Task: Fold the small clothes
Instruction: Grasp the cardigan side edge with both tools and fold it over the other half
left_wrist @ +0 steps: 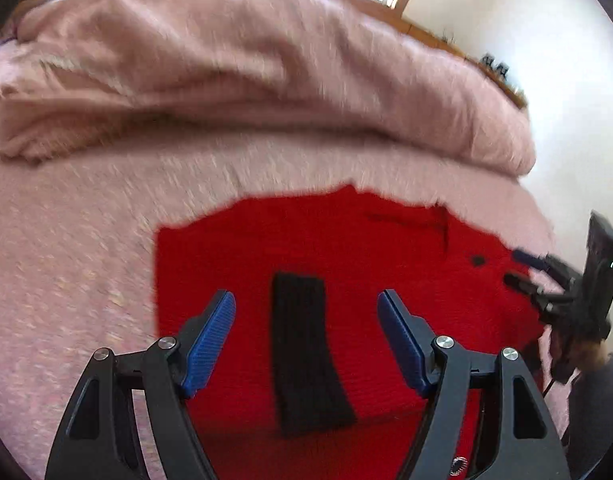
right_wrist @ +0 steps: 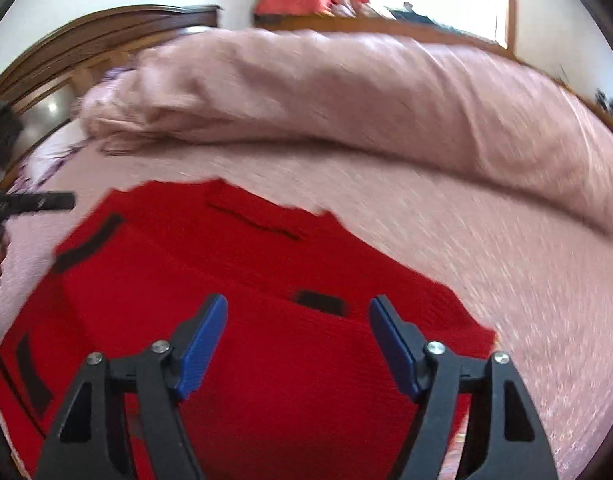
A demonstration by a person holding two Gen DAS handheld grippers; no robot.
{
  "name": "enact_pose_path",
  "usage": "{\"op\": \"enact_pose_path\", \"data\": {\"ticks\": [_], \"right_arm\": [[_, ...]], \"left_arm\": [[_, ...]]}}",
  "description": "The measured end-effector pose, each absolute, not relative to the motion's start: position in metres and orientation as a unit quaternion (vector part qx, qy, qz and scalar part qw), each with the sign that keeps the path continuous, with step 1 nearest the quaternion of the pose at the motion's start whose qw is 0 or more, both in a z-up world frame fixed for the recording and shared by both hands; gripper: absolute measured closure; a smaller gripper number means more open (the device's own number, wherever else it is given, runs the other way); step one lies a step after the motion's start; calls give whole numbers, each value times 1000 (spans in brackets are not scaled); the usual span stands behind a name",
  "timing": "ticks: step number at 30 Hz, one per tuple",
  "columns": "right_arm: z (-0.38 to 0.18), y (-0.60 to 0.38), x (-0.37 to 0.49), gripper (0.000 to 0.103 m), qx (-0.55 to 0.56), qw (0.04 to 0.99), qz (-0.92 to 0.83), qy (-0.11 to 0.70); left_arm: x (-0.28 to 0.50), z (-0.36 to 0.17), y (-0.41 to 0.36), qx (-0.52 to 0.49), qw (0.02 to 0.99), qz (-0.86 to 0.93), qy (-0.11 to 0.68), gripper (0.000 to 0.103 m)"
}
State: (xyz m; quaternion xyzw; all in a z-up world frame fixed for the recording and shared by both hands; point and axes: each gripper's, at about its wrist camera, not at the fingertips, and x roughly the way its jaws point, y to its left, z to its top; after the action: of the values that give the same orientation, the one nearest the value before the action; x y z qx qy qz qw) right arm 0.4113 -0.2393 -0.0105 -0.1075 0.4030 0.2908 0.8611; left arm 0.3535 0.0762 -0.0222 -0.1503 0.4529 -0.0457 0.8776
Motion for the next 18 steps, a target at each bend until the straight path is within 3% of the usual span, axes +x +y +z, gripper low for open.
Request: {"op": "enact_pose_path", "data": {"ticks": [5,7,8,9,11,18], "right_arm": [[-36,-244,419,28,-186,852,277,403],[-44,-249,420,33,-161,851,281,414],[-45,-252,420,51,-138,848,292,421],[-45,-253,419,76,-127,843,302,427],[-41,-248,415,95,-145,844,299,421],[-22,-236,406,98,-184,868,274,372]], "left_arm": [[361,-53,70,-144,864,-41,480,35],[359,-53,69,-141,874,-41,464,60],[358,-52,67,-137,875,-49,461,95],[358,-52,67,-137,874,-54,463,98],[355,-49,67,-140,879,-60,451,100],[347,-29,75,-159,898,-62,406,101]]}}
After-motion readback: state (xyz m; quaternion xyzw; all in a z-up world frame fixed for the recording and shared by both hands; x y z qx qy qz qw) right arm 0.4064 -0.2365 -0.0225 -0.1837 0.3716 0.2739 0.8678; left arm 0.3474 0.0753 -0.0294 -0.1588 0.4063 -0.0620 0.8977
